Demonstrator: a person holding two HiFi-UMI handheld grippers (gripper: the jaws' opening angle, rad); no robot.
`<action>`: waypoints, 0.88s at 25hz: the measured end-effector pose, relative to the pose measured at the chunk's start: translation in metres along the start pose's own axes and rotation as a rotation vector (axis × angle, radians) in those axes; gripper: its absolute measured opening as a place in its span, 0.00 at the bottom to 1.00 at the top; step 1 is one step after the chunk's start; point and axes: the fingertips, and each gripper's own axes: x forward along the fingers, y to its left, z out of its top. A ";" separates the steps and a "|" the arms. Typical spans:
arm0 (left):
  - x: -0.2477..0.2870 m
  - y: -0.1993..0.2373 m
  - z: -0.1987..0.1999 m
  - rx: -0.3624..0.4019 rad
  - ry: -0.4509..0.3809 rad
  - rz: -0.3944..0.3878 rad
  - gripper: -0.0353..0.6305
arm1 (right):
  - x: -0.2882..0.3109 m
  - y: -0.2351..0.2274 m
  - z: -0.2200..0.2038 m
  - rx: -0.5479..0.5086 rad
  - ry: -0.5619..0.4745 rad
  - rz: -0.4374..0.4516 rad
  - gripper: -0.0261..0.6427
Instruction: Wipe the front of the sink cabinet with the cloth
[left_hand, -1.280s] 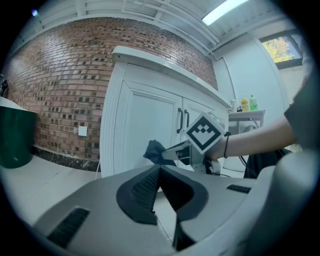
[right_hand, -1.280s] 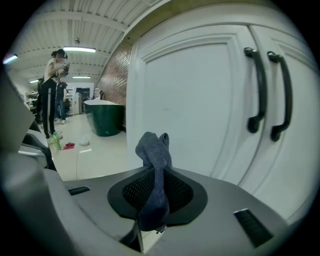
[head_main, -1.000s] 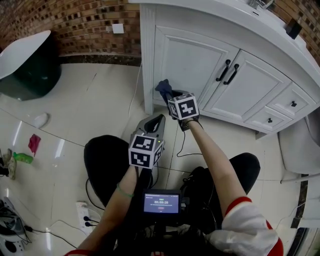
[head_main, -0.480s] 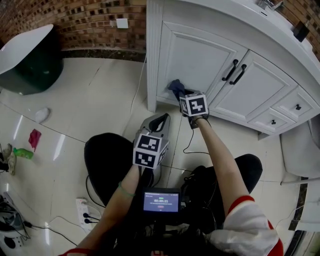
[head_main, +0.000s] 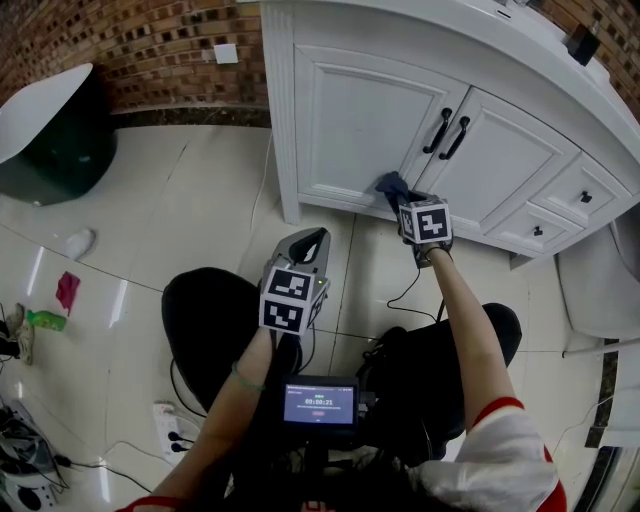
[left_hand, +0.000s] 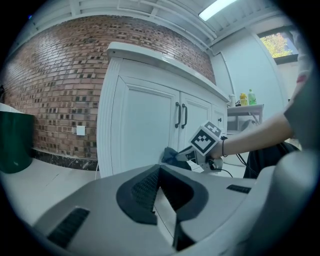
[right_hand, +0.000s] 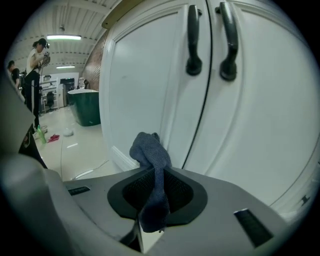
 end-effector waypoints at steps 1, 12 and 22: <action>0.001 -0.002 0.000 0.002 0.002 -0.002 0.08 | -0.004 -0.006 -0.003 -0.001 0.003 -0.006 0.13; -0.001 -0.006 0.011 -0.020 -0.036 -0.008 0.08 | 0.007 0.038 -0.020 -0.030 0.010 0.093 0.13; -0.004 0.017 0.007 -0.026 -0.044 0.034 0.08 | 0.084 0.166 0.019 -0.015 -0.023 0.281 0.13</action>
